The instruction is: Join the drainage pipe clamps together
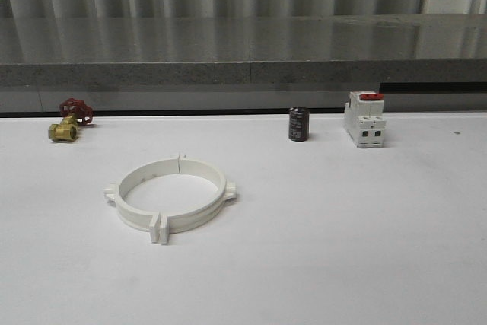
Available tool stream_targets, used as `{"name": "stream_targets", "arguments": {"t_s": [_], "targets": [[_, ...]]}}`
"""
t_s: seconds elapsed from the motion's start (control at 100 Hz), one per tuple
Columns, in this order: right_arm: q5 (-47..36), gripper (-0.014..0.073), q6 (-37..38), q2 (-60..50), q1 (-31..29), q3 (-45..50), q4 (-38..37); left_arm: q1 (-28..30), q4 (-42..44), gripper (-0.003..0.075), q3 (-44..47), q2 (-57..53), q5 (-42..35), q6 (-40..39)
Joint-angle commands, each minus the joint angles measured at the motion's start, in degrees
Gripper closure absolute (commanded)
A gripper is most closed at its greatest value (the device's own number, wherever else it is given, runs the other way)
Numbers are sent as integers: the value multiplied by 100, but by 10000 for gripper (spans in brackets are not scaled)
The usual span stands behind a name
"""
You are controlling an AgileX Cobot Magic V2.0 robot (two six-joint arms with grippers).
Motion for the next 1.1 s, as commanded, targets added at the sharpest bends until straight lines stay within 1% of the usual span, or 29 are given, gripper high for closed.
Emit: {"name": "stream_targets", "arguments": {"t_s": [0.0, 0.78, 0.9, 0.97, 1.02, 1.09], "targets": [[-421, 660, -57, -114, -47, -95, 14, 12, -20, 741, -142, 56, -443, 3], [-421, 660, -57, -114, -47, -95, 14, 12, -34, 741, -49, 56, -417, 3], [-421, 660, -57, -114, -47, -95, 14, 12, 107, 741, 177, -57, -493, 3], [-421, 660, -57, -114, -47, -95, 14, 12, 142, 741, 428, -248, -779, 110], [-421, 660, -57, -114, -47, -95, 14, 37, 142, 741, 657, -372, -1158, 469], [-421, 660, -57, -114, -47, -95, 14, 105, -32, 741, 1004, -571, -1751, 1181]]}}
